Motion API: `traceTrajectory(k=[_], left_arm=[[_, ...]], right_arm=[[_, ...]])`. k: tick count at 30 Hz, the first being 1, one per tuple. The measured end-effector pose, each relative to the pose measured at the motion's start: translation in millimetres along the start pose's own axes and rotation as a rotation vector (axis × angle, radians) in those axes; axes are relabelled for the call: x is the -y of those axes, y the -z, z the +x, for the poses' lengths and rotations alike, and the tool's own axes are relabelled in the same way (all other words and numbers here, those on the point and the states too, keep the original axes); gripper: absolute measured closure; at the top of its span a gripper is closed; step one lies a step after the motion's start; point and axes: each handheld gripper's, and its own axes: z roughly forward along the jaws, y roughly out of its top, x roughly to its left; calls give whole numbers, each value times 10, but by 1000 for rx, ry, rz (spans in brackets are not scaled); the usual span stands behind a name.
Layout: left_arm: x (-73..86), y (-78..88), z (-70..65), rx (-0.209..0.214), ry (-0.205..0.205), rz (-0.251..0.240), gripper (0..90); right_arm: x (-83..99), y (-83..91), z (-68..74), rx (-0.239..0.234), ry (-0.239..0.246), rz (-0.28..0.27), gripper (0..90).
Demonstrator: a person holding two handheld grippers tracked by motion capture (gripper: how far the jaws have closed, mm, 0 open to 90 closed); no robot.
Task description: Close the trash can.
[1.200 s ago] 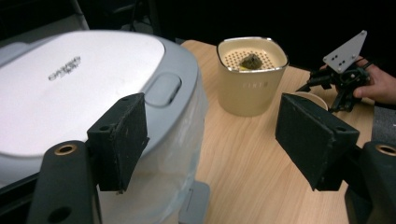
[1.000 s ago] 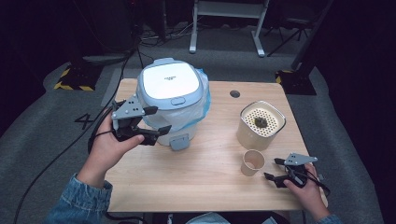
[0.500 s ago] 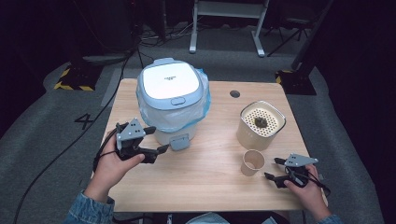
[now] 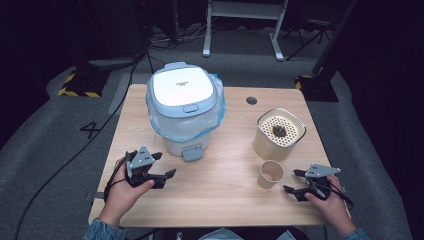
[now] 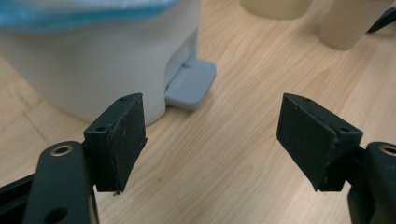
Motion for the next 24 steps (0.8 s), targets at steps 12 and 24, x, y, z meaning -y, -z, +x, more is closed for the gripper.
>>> traceTrajectory(k=[12,24], left_arm=[[420,-72,-10,-100,59,94,241],[626,-153,-72,-180,44,211,229]], right_arm=[[-13,-16,-26,-16,17,4,175],[-14,-17,-26,-16,18,5,175]])
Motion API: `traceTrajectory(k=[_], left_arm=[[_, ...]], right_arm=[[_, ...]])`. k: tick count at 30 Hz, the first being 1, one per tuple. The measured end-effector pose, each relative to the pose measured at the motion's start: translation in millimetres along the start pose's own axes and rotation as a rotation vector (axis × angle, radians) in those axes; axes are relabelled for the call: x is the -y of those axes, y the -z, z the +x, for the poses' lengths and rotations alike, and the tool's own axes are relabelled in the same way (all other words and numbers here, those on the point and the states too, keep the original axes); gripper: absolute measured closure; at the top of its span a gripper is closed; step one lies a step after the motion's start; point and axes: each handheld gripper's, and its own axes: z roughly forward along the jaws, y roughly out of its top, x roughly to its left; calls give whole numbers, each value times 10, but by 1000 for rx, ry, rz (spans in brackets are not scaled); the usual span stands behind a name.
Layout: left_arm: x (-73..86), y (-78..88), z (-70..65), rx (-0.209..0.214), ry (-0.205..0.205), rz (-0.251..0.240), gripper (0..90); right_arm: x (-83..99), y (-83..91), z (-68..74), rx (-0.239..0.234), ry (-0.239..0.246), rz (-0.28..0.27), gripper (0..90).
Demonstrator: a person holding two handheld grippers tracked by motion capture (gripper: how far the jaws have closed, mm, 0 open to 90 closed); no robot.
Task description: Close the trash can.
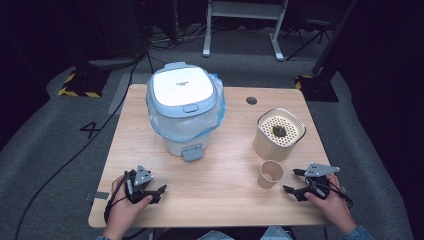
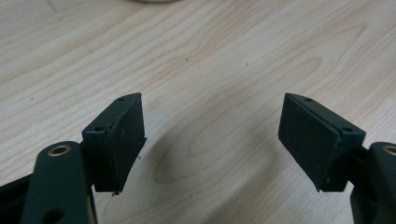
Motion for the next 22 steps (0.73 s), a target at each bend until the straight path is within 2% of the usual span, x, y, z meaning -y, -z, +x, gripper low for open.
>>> traceTrajectory(k=[1,4,7,14,22], left_arm=[[11,-3,-8,-9,-7,14,226],[49,-15,-9,-3,18,-15,213],[63,-21,18,18,80,-9,202],[51,-38,33,0,104,-1,157],[50,-39,31,-1,105,-1,157]], right_arm=[[0,0,0,0,0,0,174],[0,0,0,0,0,0,174],[0,0,0,0,0,0,174],[0,-1,0,0,0,0,170],[-2,-5,-1,4,-6,2,159]])
